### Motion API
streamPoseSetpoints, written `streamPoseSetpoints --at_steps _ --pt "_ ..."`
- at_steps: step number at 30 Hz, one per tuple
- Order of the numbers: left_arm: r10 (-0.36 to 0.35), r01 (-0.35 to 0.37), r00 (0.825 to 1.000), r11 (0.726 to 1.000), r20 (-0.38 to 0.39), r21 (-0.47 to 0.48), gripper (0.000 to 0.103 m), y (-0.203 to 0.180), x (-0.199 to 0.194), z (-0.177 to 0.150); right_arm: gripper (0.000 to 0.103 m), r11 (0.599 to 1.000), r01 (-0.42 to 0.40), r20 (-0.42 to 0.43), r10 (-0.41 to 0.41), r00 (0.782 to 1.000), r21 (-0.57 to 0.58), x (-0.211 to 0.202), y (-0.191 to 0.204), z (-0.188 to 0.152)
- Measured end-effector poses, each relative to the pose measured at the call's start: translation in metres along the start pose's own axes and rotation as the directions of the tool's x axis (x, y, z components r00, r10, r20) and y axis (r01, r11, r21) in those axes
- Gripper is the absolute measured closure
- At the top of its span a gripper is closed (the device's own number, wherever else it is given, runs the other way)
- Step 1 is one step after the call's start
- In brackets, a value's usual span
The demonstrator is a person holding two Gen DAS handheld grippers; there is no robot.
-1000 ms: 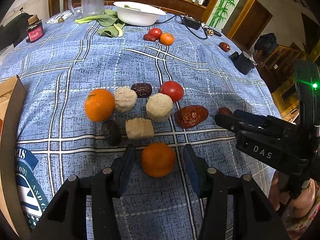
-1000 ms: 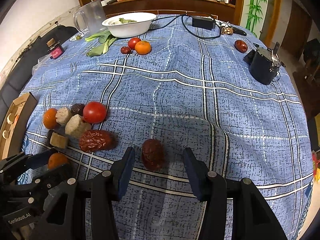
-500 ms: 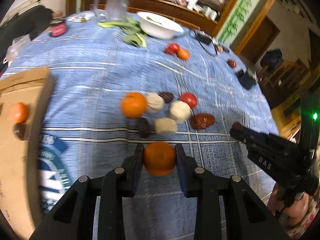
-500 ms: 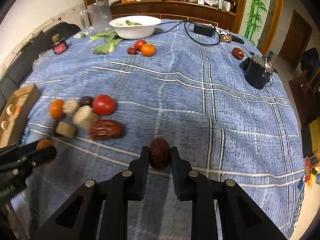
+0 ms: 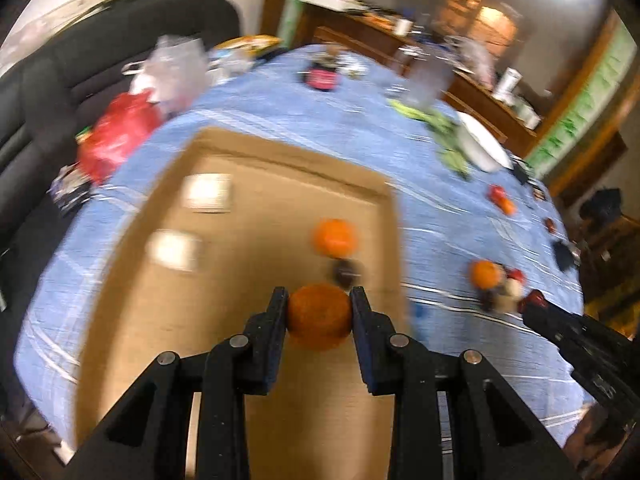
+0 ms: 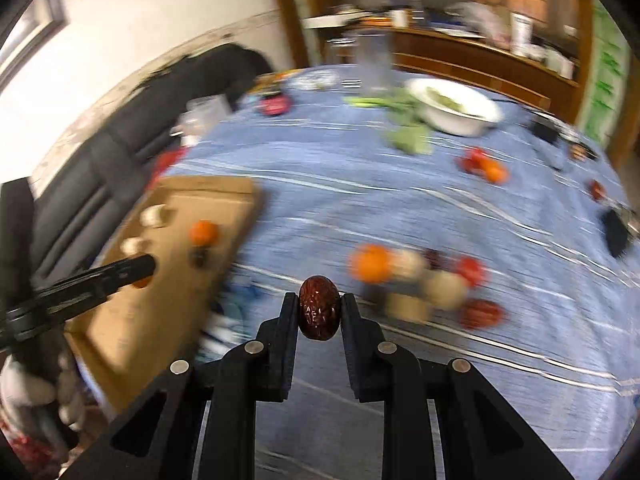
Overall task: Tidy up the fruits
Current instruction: 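Drop the red date into the box with the right gripper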
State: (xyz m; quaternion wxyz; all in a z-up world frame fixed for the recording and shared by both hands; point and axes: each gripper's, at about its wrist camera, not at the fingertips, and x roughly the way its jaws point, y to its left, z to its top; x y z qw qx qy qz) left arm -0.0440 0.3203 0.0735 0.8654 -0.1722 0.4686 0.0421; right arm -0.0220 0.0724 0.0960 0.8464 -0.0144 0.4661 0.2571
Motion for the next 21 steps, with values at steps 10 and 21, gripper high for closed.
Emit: streamPoseSetpoints --at_steps 10,21 --pt "0.070 -0.071 0.994 0.997 -0.083 -0.007 0.073 0.072 0.023 0.011 0.080 0.990 -0.122 -0.128 0.113 0.985 -0.065 0.081 0.101 0.012" --pt "0.047 -0.045 0.994 0.999 -0.096 0.016 0.072 0.077 0.029 0.014 0.079 0.990 -0.143 -0.183 0.140 0.973 -0.008 0.126 0.112 0.014"
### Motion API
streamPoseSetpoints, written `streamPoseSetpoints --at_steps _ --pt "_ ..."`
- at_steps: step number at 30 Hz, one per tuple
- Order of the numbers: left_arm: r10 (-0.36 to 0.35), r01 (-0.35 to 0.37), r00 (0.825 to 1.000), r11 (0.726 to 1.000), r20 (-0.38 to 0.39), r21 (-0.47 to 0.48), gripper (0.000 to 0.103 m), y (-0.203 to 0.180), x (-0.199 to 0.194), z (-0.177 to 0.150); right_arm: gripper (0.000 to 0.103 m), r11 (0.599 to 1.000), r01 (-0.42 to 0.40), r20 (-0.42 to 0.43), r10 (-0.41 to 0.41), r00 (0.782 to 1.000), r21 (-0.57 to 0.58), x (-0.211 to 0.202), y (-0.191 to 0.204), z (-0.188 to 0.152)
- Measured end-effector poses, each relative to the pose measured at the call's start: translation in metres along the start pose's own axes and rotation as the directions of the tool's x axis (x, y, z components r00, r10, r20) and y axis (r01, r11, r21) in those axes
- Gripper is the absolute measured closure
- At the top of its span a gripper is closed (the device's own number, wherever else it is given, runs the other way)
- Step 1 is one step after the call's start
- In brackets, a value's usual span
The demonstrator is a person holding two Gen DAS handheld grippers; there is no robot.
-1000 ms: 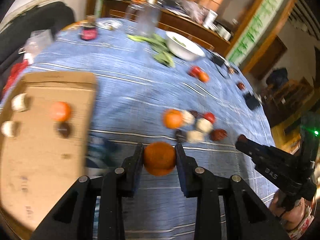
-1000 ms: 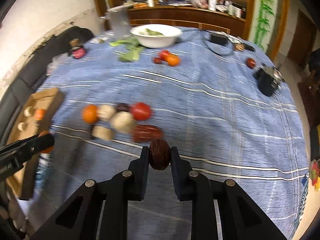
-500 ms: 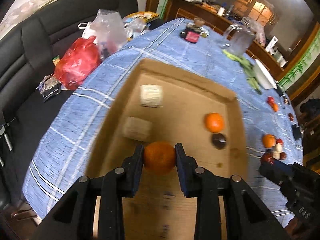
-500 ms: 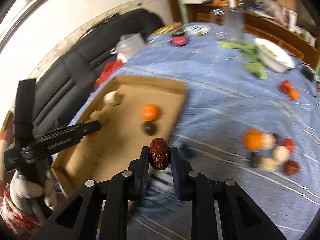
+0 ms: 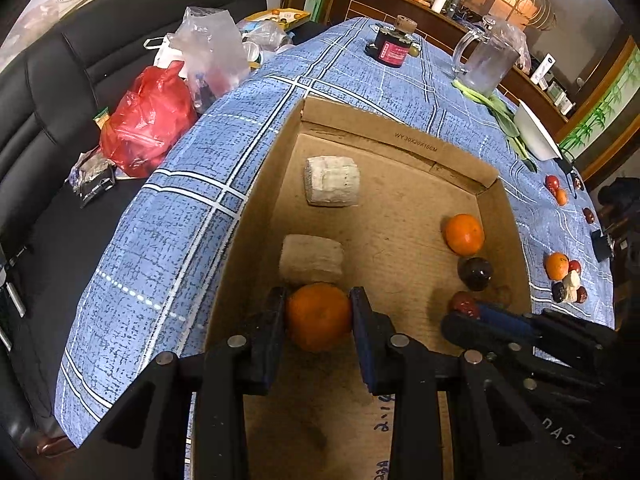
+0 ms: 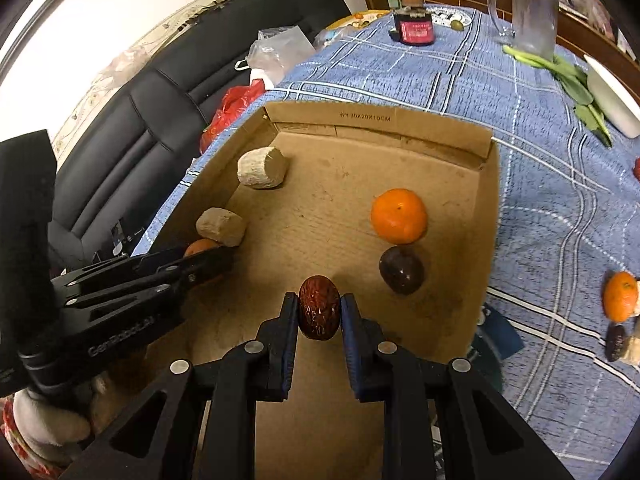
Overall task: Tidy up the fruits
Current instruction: 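Drop the red date into the box with the right gripper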
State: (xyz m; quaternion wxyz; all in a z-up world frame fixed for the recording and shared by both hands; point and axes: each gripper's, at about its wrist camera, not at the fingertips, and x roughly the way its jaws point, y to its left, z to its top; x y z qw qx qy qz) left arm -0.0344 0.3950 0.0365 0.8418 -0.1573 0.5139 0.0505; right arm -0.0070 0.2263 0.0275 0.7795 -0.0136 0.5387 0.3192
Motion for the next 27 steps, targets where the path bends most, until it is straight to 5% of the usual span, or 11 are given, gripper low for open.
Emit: streamPoseSetpoints --at_steps 4,9,14,19,24,27 --pt "-0.005 0.005 1.000 1.000 0.006 -0.015 0.072 0.001 -0.003 0.001 0.077 1.000 -0.018 0.004 0.018 1.000 0.000 0.000 0.002 0.001" --pt "-0.005 0.006 1.000 0.999 0.022 -0.032 0.072 -0.001 -0.010 -0.001 0.047 1.000 -0.010 0.085 0.010 0.996 -0.002 -0.020 0.006 -0.001" --pt "-0.012 0.015 0.999 0.998 0.050 -0.055 0.072 -0.012 -0.022 -0.007 0.046 0.992 -0.100 0.139 0.089 0.986 0.073 -0.044 -0.005 -0.004" --pt "-0.026 0.029 0.997 0.999 0.068 -0.039 0.072 -0.036 -0.031 -0.014 0.043 0.908 -0.351 0.206 0.307 0.929 0.228 -0.071 -0.029 -0.010" --pt "-0.052 0.052 0.996 0.999 0.078 0.003 0.072 -0.072 -0.041 -0.025 0.042 0.782 -0.551 0.268 0.487 0.831 0.291 -0.101 -0.051 -0.021" --pt "-0.067 0.065 0.994 0.998 0.085 0.026 0.072 -0.092 -0.046 -0.031 0.035 0.779 -0.553 0.286 0.480 0.829 0.295 -0.128 -0.070 -0.031"
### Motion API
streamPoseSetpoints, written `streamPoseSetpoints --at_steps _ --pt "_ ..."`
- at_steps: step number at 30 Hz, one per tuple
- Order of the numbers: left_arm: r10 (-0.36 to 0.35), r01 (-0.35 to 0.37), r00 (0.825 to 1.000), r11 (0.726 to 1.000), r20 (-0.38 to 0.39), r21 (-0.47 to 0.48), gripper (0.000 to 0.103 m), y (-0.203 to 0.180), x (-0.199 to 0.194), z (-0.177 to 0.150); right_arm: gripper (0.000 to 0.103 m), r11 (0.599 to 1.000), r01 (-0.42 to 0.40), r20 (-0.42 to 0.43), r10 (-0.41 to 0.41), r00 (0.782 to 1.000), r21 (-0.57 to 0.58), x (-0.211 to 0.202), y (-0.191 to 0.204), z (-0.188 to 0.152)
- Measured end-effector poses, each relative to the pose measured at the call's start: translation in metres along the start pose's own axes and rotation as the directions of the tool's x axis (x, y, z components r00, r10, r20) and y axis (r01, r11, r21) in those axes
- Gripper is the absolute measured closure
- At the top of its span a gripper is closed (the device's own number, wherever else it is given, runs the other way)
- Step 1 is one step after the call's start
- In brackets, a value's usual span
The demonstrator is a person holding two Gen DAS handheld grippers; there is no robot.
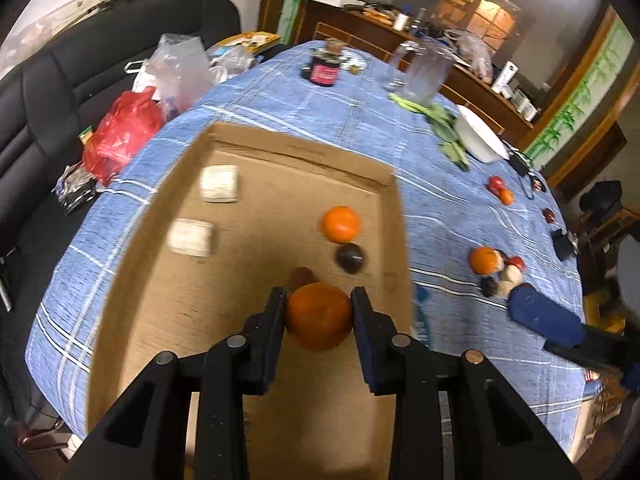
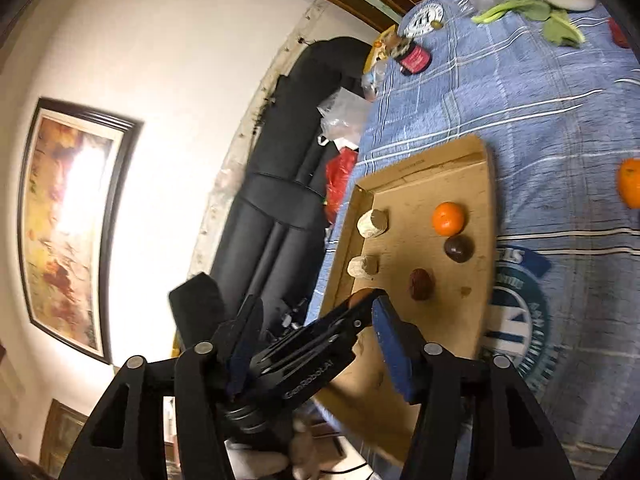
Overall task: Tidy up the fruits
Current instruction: 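Drop the red date into the box with the right gripper, then carry the mandarin back over the table with the left gripper while the right gripper grasps a large red date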
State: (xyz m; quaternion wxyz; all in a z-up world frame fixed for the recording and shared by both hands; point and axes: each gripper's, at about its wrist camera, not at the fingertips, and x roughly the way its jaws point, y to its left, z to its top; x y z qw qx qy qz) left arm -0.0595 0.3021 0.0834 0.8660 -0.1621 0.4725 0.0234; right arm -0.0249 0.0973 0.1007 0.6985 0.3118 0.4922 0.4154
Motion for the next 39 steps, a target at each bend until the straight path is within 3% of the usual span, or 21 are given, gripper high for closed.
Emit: streamPoseSetpoints --at_steps 2,5,7,10,11,13,14,15,17,18,19,20,21,23,24,26,30,31,32,35,39 --pt "-0.017 0.017 1.000 1.000 0.005 0.015 0.072 -0.017 -0.003 -0.004 0.034 0.997 0.073 0.022 -0.072 0.997 -0.023 -0.029 -0.006 0.002" --pt "-0.046 0.046 0.999 0.998 0.006 0.039 0.072 -0.041 -0.004 -0.010 0.034 0.967 0.246 0.074 -0.241 0.968 -0.064 -0.085 -0.024 0.006" --pt "-0.066 0.066 0.998 0.996 0.004 0.056 0.072 -0.058 -0.003 -0.015 0.035 0.925 0.378 0.112 -0.370 0.922 -0.053 -0.127 -0.043 0.008" --pt "-0.097 0.097 0.995 0.992 -0.002 0.080 0.072 -0.082 -0.001 -0.021 0.035 0.797 0.603 0.159 -0.591 0.791 -0.035 -0.193 -0.067 0.021" --pt "-0.109 0.109 0.994 0.990 -0.004 0.093 0.072 -0.092 0.000 -0.023 0.035 0.741 0.670 0.184 -0.654 0.733 -0.036 -0.217 -0.072 0.027" --pt "-0.124 0.124 0.992 0.986 -0.007 0.109 0.072 -0.108 0.001 -0.026 0.035 0.586 0.809 0.255 -0.777 0.575 -0.038 -0.266 -0.075 0.044" --pt "-0.130 0.130 0.992 0.985 -0.008 0.116 0.072 -0.115 0.001 -0.027 0.035 0.490 0.871 0.297 -0.826 0.480 -0.044 -0.291 -0.072 0.054" --pt "-0.132 0.132 0.991 0.984 -0.007 0.123 0.072 -0.119 0.001 -0.027 0.035 0.347 0.936 0.351 -0.872 0.342 -0.051 -0.317 -0.064 0.066" --pt "-0.134 0.134 0.991 0.981 -0.007 0.138 0.072 -0.129 0.001 -0.029 0.035 0.149 0.987 0.424 -0.892 0.157 -0.053 -0.348 -0.052 0.080" --pt "-0.134 0.134 0.991 0.980 -0.008 0.144 0.071 -0.133 0.001 -0.030 0.035 0.061 0.997 0.461 -0.884 0.074 -0.043 -0.363 -0.043 0.086" --pt "-0.133 0.133 0.991 0.980 -0.010 0.147 0.071 -0.135 0.002 -0.030 0.035 0.024 0.999 0.490 -0.871 0.034 -0.028 -0.374 -0.035 0.089" --pt "-0.131 0.132 0.991 0.980 -0.014 0.150 0.071 -0.138 0.004 -0.031 0.035 0.044 0.999 0.518 -0.854 0.043 -0.010 -0.385 -0.027 0.090" --pt "-0.131 0.133 0.991 0.980 -0.017 0.149 0.071 -0.139 0.005 -0.032 0.035 0.094 0.996 0.527 -0.846 0.081 -0.004 -0.390 -0.024 0.090" --pt "-0.134 0.136 0.991 0.980 -0.023 0.143 0.071 -0.140 0.009 -0.030 0.035 0.258 0.966 0.503 -0.835 0.221 0.002 -0.384 -0.033 0.085" --pt "-0.136 0.138 0.990 0.980 -0.025 0.140 0.071 -0.141 0.011 -0.029 0.035 0.320 0.947 0.479 -0.831 0.281 -0.001 -0.375 -0.043 0.084" --pt "-0.135 0.137 0.991 0.981 -0.028 0.139 0.071 -0.142 0.016 -0.026 0.035 0.466 0.885 0.394 -0.812 0.430 -0.005 -0.339 -0.072 0.074" --pt "-0.117 0.121 0.992 0.981 -0.040 0.150 0.071 -0.145 0.031 -0.018 0.035 0.656 0.755 0.219 -0.740 0.636 0.021 -0.267 -0.127 0.051" --pt "-0.112 0.117 0.993 0.981 -0.044 0.152 0.071 -0.145 0.035 -0.016 0.036 0.677 0.736 0.178 -0.726 0.664 0.015 -0.245 -0.136 0.045" --pt "-0.105 0.111 0.993 0.982 -0.048 0.156 0.071 -0.147 0.039 -0.014 0.038 0.684 0.729 0.146 -0.721 0.677 -0.001 -0.225 -0.140 0.040" --pt "-0.091 0.099 0.994 0.979 -0.057 0.175 0.065 -0.152 0.054 -0.007 0.047 0.693 0.720 0.089 -0.715 0.693 -0.042 -0.181 -0.153 0.040" --pt "-0.090 0.103 0.994 0.972 -0.068 0.212 0.063 -0.163 0.073 0.004 0.047 0.725 0.688 0.083 -0.684 0.725 -0.027 -0.159 -0.164 0.037"
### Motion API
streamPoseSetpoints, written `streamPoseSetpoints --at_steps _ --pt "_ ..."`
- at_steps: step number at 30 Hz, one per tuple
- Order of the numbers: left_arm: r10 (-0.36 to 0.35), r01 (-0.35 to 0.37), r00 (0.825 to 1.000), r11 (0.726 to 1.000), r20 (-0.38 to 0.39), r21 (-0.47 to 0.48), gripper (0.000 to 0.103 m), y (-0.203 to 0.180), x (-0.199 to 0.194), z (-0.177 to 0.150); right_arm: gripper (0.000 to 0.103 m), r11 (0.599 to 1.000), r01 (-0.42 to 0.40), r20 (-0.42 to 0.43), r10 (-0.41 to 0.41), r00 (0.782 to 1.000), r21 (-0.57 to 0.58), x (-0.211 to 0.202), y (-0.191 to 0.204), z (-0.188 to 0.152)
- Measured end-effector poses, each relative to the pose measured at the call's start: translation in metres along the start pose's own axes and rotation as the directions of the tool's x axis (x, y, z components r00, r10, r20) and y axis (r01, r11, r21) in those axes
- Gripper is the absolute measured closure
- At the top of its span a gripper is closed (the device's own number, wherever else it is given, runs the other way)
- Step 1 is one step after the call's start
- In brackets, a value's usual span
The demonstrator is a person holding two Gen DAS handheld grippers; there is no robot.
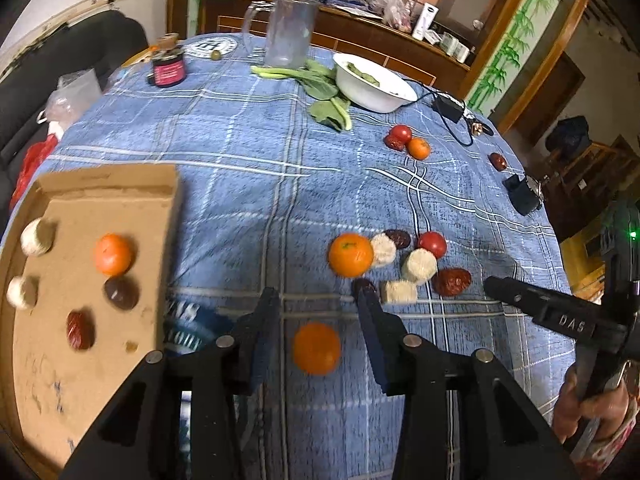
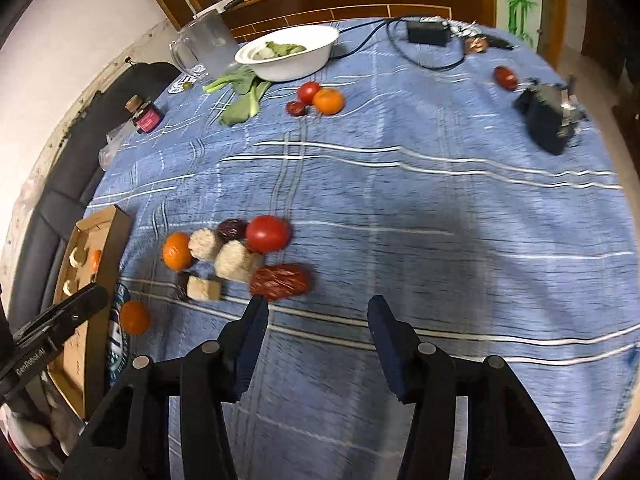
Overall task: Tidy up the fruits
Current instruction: 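Carry the mandarin back over the table with the left gripper while the right gripper grasps a large red date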
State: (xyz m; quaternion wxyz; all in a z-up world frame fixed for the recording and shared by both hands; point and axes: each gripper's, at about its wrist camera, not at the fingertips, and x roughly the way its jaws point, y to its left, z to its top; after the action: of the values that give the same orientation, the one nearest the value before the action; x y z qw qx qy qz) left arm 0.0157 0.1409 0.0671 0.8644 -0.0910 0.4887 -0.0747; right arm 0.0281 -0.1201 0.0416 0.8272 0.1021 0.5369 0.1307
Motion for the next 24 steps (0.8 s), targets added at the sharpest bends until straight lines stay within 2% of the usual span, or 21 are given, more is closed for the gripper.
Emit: streamPoseSetpoints --at_steps 2,6,12,19,21,24 --pt "0.002 -0.002 1.000 1.000 -0.006 0.020 0.063 -0.004 0.009 0.004 0.047 1.000 -0.016 -0.006 0.016 1.000 0.004 0.011 0.004 0.002" --pt "-0.003 0.004 1.000 0.998 -0.026 0.055 0.063 -0.009 0.031 0.012 0.047 0.999 0.015 -0.013 -0.015 1.000 -0.046 0.025 0.019 0.001" --pt "-0.037 0.041 0.998 0.996 -0.052 0.084 0.063 -0.014 0.055 0.023 0.047 0.998 0.032 -0.025 -0.033 0.999 -0.052 0.040 0.023 0.002" --pt "-0.065 0.077 0.993 0.989 -0.096 0.127 0.064 -0.023 0.075 0.026 0.047 0.994 0.070 -0.005 -0.071 0.997 -0.089 0.045 0.032 0.004" --pt "-0.076 0.087 0.993 0.988 -0.088 0.125 0.066 -0.024 0.075 0.025 0.047 0.992 0.081 0.002 -0.081 0.997 -0.095 0.046 0.035 0.004" --pt "-0.074 0.084 0.993 0.990 -0.087 0.115 0.070 -0.022 0.075 0.024 0.054 0.990 0.097 0.010 -0.097 0.995 -0.099 0.047 0.035 0.004"
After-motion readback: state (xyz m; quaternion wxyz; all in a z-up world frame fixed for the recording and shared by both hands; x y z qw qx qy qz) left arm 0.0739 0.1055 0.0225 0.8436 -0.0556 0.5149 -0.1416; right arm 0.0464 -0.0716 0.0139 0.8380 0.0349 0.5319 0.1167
